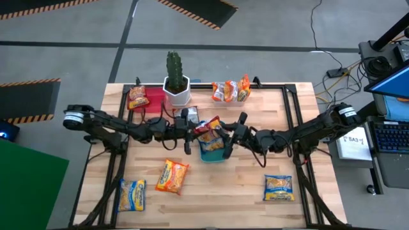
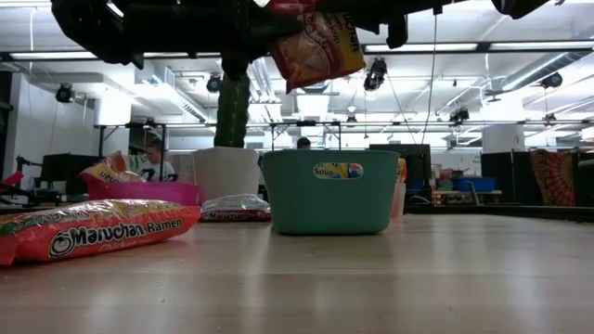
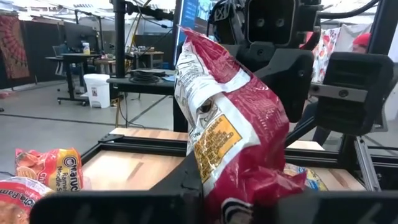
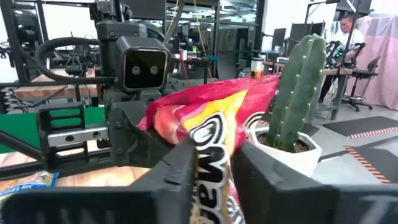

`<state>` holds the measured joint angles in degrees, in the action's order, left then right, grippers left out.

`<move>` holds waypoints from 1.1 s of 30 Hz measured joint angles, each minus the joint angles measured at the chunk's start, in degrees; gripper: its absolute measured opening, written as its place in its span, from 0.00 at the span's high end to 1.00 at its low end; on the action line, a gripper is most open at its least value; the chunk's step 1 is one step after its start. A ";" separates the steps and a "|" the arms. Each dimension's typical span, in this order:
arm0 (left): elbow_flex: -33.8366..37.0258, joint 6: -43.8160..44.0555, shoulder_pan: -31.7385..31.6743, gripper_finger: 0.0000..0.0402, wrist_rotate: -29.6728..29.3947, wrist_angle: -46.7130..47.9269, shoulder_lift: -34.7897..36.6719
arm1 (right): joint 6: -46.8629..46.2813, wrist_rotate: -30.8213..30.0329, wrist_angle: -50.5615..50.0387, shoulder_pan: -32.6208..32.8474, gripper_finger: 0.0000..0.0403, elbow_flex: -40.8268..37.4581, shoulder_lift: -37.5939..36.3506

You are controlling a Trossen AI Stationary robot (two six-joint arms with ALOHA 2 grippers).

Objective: Sort Maruchan noodles
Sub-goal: Put the red noodle pack into the pink bin

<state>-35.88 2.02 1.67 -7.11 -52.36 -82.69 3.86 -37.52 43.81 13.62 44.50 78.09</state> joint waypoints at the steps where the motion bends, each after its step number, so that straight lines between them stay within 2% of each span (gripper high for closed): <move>1: 0.00 -0.02 0.00 0.91 -0.09 0.25 0.29 | 0.26 -0.01 -0.04 -0.06 0.74 0.07 -0.33; 4: 0.00 -1.08 0.00 0.93 -1.83 2.80 2.05 | 1.33 -0.07 -0.31 -0.06 0.65 0.16 -1.99; 10: 0.00 -4.06 0.01 0.97 -9.66 15.98 10.72 | 4.36 -0.17 -4.30 -0.06 0.52 0.23 -8.51; 18: 0.00 -9.08 0.03 0.96 -22.70 27.34 27.10 | 6.53 -1.65 -14.40 -0.06 0.50 0.23 -17.71; 21: 0.00 -13.81 0.02 0.96 -32.49 29.80 32.29 | 6.61 -1.82 -19.10 -0.09 0.51 0.23 -19.71; 26: 0.00 -24.29 -0.71 0.96 -56.89 30.46 36.98 | 6.15 -1.69 -23.36 -0.90 0.52 0.16 -19.22; 28: 0.01 -25.81 -1.61 0.96 -64.55 30.85 37.49 | 6.97 -1.64 -23.75 -1.75 0.51 0.14 -18.56; 30: 0.32 -25.31 -2.76 0.96 -67.75 32.39 37.79 | 7.28 -1.75 -24.05 -2.68 0.52 0.10 -18.24; 33: 0.46 -19.57 -5.21 0.96 -67.82 37.50 37.34 | 6.68 -1.70 -23.97 -3.88 0.52 0.10 -18.23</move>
<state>-35.42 -17.54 -3.54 -74.94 -14.86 -45.34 10.54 -39.22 19.85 9.74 44.60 59.86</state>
